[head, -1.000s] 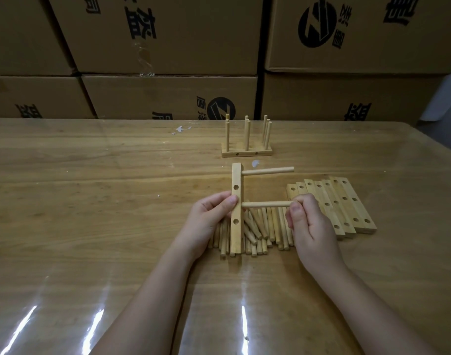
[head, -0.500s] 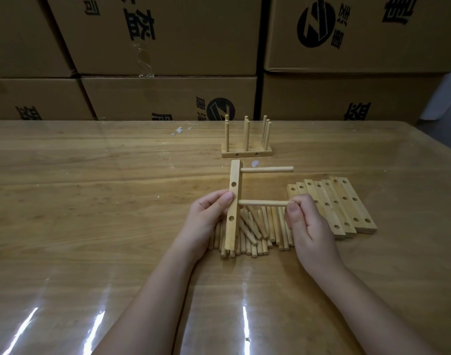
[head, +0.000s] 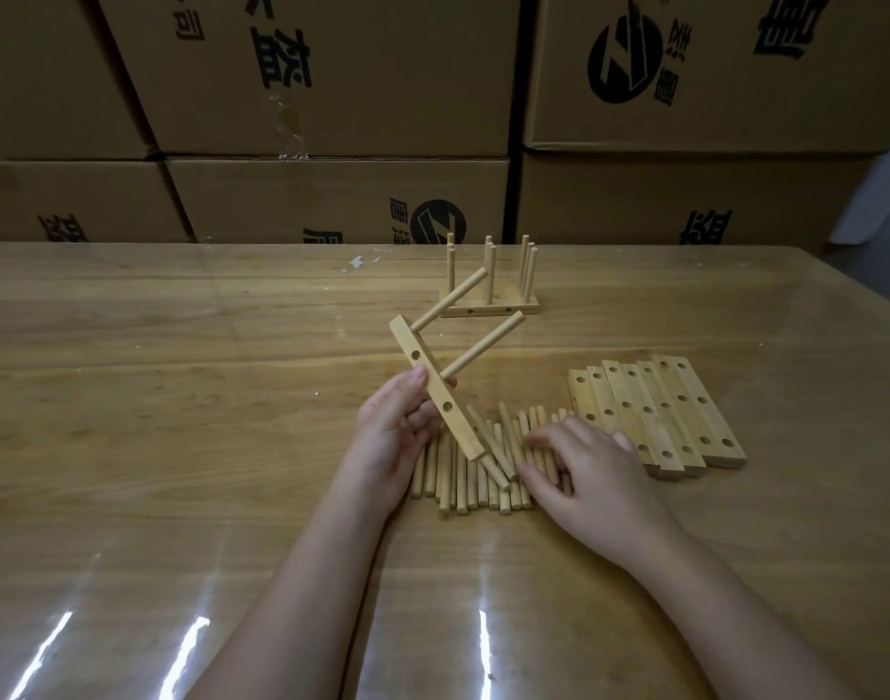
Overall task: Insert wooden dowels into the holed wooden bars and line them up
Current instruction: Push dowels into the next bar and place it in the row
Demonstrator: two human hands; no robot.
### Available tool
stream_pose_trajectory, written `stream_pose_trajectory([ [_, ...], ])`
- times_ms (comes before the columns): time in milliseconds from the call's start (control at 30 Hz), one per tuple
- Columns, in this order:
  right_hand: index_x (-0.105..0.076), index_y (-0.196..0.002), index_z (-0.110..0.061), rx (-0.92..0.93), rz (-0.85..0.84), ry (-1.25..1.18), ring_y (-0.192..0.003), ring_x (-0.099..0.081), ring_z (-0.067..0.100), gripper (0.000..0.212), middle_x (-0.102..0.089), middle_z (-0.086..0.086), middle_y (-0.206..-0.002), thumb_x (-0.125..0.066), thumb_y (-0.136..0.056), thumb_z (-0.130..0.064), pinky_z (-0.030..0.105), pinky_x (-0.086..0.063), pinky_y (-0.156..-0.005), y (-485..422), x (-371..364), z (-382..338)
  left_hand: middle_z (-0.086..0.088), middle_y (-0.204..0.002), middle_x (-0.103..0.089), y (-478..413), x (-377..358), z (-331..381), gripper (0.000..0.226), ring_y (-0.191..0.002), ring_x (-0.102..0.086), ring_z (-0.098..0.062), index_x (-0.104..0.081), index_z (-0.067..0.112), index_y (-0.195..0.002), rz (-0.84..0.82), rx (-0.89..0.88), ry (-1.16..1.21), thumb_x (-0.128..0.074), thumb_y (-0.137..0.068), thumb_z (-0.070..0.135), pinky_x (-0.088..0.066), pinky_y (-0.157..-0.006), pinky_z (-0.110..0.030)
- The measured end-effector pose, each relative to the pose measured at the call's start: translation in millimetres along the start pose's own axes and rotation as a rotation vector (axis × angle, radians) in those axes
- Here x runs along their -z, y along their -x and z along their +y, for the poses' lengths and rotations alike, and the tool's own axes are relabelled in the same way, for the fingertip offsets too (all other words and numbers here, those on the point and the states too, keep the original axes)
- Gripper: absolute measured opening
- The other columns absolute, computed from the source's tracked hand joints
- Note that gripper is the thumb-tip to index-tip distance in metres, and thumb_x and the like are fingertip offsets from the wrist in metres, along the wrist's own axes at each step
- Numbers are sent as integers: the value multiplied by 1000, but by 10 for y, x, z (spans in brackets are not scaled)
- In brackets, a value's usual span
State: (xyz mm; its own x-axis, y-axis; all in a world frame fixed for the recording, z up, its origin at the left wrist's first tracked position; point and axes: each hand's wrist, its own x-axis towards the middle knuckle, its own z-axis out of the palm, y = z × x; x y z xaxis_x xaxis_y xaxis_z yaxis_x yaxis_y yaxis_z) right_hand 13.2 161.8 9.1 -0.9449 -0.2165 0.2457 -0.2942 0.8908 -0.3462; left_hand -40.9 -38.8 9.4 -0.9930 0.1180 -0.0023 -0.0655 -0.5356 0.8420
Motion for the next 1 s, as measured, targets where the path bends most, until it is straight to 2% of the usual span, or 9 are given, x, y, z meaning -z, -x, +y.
stream_pose_trajectory([
  [133,-56,-97,-35,7,6,-29,-73,-42,-8,28,-43,-24,-77,-38,-85,-53,25,-32,-86,-8,-4,4,-6,-87,-74,5,5,4,17,-77,-70,-12,-78,19,-83,-23,-5,-14,-65,-80,29,-57,-74,-26],
  [200,-54,-93,-36,14,7,-35,-74,-44,-7,29,-44,-23,-76,-35,-82,-55,26,-32,-85,-16,-6,-1,-6,-88,-74,2,14,5,17,-77,-70,-12,-78,19,-84,-22,-6,-14,-66,-80,29,-57,-73,-26],
  [367,-50,-108,-41,74,-82,-16,-95,-39,-6,43,-40,-23,-98,-30,-79,-65,23,-23,-87,4,-34,8,-6,-88,-74,-9,23,-8,17,-77,-69,-12,-78,19,-85,-22,-13,-17,-65,-80,30,-57,-74,-26],
  [533,-47,-116,-40,58,-59,-43,-105,-31,-3,45,-30,-24,-102,-30,-76,-47,25,-24,-95,1,-47,32,-6,-89,-74,-6,22,-8,17,-78,-70,-12,-78,19,-85,-23,-14,-17,-67,-79,31,-57,-75,-26],
  [600,-40,-125,-41,58,-55,-1,-119,-26,4,52,-29,-21,-116,-32,-74,-47,26,-16,-104,6,-61,47,-6,-88,-74,-5,23,-4,17,-79,-69,-12,-78,19,-85,-27,-15,-23,-65,-81,30,-57,-74,-26],
  [667,-32,-133,-40,72,-70,51,-128,-17,6,59,-27,-18,-134,-33,-75,-50,28,-1,-111,9,-74,54,-5,-87,-74,-3,17,0,17,-78,-70,-12,-78,19,-84,-26,-15,-32,-64,-81,29,-57,-73,-25],
  [767,-30,-138,-38,73,-79,47,-130,-10,2,62,-23,-17,-145,-35,-78,-50,27,8,-110,11,-73,67,-6,-87,-74,-1,10,-5,18,-77,-69,-12,-78,19,-83,-23,-15,-44,-64,-80,30,-57,-72,-25],
  [867,-44,-131,-36,104,-44,29,-131,-20,4,52,-32,-16,-141,-43,-80,-48,26,3,-110,14,-56,87,-6,-86,-73,2,9,-5,18,-75,-69,-12,-78,19,-82,-25,-20,-46,-64,-80,30,-56,-71,-25],
  [1000,-57,-116,-34,134,1,-17,-122,-36,6,37,-44,-19,-122,-54,-81,-47,24,-17,-106,12,-32,90,-6,-85,-73,4,4,-1,18,-73,-69,-12,-78,19,-81,-31,-26,-38,-62,-80,28,-56,-70,-25],
])
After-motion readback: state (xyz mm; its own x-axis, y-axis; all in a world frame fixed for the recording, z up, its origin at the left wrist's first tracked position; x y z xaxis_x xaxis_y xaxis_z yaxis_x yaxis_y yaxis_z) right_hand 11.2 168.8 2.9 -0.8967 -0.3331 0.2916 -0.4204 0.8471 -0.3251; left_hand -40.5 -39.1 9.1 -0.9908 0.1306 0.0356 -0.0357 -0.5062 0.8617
